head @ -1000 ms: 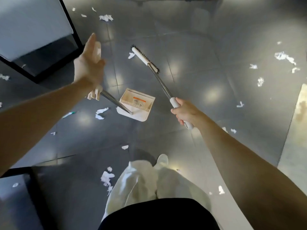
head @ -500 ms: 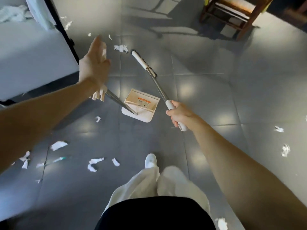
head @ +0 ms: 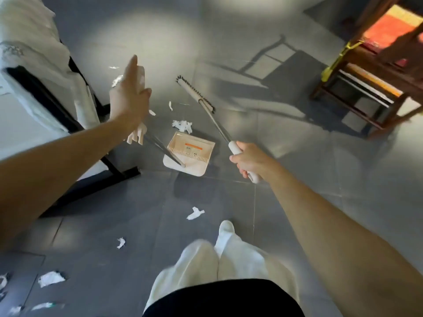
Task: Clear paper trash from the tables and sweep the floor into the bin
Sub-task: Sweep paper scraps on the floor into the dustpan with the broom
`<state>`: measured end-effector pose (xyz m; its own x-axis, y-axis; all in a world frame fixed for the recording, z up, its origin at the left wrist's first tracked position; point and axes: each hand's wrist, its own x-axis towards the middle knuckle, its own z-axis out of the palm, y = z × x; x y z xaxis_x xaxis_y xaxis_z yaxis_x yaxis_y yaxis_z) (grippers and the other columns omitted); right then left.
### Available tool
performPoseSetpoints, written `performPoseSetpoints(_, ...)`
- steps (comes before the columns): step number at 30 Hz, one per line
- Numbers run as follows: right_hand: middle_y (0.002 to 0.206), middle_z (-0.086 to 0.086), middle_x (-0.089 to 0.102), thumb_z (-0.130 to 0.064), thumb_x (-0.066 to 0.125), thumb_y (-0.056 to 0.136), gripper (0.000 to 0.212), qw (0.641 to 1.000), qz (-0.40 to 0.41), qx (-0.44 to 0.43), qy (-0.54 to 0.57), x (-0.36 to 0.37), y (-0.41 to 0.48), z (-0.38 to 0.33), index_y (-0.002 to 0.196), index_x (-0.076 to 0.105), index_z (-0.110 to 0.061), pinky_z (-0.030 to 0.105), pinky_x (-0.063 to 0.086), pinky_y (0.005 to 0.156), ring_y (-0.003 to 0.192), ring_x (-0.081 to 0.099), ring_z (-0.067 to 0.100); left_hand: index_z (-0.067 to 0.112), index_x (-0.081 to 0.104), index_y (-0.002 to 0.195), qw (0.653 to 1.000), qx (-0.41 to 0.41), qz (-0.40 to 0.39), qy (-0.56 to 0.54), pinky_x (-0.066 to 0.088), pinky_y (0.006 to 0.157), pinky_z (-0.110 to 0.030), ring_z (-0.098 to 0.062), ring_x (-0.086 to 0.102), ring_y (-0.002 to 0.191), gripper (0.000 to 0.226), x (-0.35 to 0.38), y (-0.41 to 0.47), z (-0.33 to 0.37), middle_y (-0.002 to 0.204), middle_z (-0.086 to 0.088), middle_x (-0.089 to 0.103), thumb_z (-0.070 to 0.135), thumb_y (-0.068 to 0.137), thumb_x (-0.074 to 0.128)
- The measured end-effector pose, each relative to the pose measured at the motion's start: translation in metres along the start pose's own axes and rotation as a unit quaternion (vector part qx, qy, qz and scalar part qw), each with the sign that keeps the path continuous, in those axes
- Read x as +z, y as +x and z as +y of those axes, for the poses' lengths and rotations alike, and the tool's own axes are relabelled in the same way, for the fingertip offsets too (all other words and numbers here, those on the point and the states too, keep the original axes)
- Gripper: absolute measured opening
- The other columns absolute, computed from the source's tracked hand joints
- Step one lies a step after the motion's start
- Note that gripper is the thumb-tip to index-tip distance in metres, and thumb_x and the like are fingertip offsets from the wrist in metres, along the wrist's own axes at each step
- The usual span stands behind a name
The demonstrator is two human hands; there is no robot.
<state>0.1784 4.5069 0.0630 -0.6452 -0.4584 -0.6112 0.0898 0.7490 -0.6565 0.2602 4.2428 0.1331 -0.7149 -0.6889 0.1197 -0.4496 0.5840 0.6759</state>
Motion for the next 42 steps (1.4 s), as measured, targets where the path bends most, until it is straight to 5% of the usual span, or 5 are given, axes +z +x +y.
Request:
performPoseSetpoints(6,0.052,0.004,0.048,-0.014,0.051,0.084,0.009,0.998,-0.045,-0.028,-0.026,-0.068,0.164,-0.112,0.089,0.049,-0.021,0.03,0.041,0.049,0.04,0.043,0.015,0.031,0.016,0.152,0.995,-0.079,0.06,0.019,0.05,0.094,-0.037,-0.026,0.059,0.113,0.068,0.012,0.156,0.004,0.15,0.004,0.039,0.016,0.096,0.05)
performPoseSetpoints(19,0.06,0.009,0.044,-0.005,0.045,0.093,0.017,0.986,-0.131,-0.072,-0.079,-0.159,0.541,-0.391,0.103,0.058,-0.01,0.022,0.031,0.039,0.039,0.037,0.016,0.029,0.018,0.152,0.983,-0.142,0.111,-0.033,0.048,0.099,-0.044,-0.025,0.055,0.12,0.065,0.044,0.557,-0.046,0.153,0.002,0.033,0.014,0.097,0.051)
performPoseSetpoints(25,0.063,0.01,0.047,-0.009,0.048,0.093,0.022,0.975,-0.182,-0.082,-0.096,-0.179,0.74,-0.541,0.113,0.055,-0.014,0.027,0.034,0.048,0.048,0.041,0.019,0.028,0.02,0.152,0.969,-0.176,0.172,0.0,0.038,0.1,-0.025,-0.022,0.048,0.128,0.062,0.052,0.761,-0.091,0.151,0.001,0.037,0.019,0.099,0.05)
performPoseSetpoints(35,0.061,0.007,0.043,-0.005,0.047,0.094,0.019,0.947,-0.266,-0.102,-0.151,-0.18,1.0,-0.816,0.111,0.053,-0.013,0.021,0.034,0.041,0.042,0.038,0.015,0.033,0.024,0.15,0.921,-0.269,0.283,0.0,0.043,0.08,-0.011,-0.012,0.055,0.096,0.064,0.01,1.05,-0.169,0.136,-0.005,0.053,0.016,0.096,0.053)
performPoseSetpoints(42,0.06,0.007,0.04,-0.005,0.047,0.096,0.015,0.929,-0.297,-0.119,-0.186,-0.125,1.181,-1.001,0.109,0.052,-0.011,0.012,0.028,0.032,0.025,0.034,0.009,0.029,0.025,0.15,0.912,-0.278,0.3,0.018,0.031,0.088,-0.01,-0.025,0.051,0.122,0.065,-0.026,1.277,-0.272,0.142,-0.003,0.05,0.015,0.095,0.055)
